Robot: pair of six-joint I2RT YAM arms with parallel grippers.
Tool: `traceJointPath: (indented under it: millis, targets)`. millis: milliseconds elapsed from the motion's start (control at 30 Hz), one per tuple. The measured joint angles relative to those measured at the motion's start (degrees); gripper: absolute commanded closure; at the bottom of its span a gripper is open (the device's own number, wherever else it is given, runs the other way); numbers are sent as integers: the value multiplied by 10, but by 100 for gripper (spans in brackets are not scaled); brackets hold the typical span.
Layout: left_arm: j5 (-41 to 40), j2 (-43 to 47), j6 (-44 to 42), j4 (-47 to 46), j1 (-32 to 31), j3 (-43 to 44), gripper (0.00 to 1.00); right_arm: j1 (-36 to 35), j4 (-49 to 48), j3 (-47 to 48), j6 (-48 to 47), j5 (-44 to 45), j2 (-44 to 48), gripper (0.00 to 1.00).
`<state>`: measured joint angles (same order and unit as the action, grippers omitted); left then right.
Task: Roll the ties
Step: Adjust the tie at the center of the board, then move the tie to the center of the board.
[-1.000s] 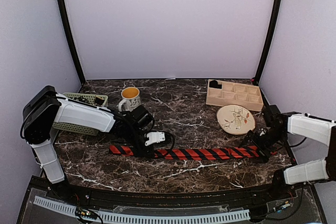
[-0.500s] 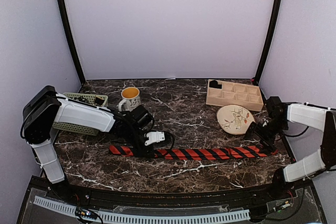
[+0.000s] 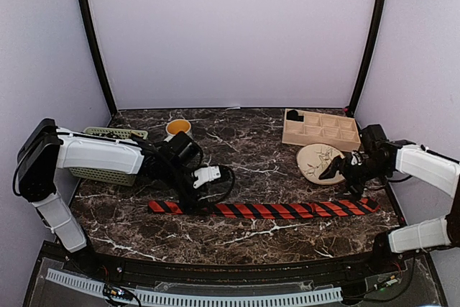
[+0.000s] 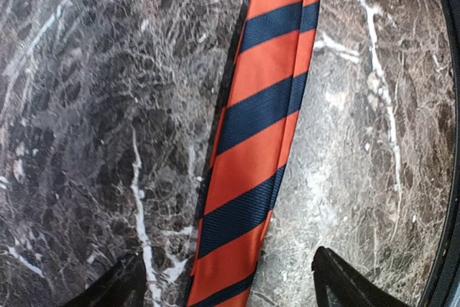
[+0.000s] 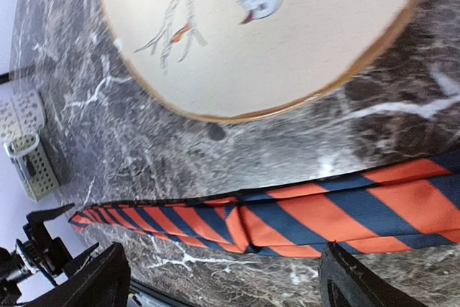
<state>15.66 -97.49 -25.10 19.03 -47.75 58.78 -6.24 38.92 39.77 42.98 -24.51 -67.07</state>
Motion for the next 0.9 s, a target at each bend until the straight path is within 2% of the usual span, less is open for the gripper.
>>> traceJointPath:
  millis: [133, 367, 533, 667, 900]
  targets:
    - [5, 31, 19, -6, 4, 0, 14, -67, -53, 0, 23, -31, -19, 13]
    - [0, 57, 49, -13, 24, -10, 13, -187, -123, 34, 44, -50, -109, 15]
    - [-19, 70, 81, -33, 28, -13, 7, -250, -169, 72, 53, -57, -171, 16]
    - [-53, 80, 124, -57, 29, -13, 1, -275, -197, 68, 60, -66, -202, 17]
    - [-111, 139, 229, -147, 29, -40, 1, -266, -218, 10, 64, -73, -205, 17]
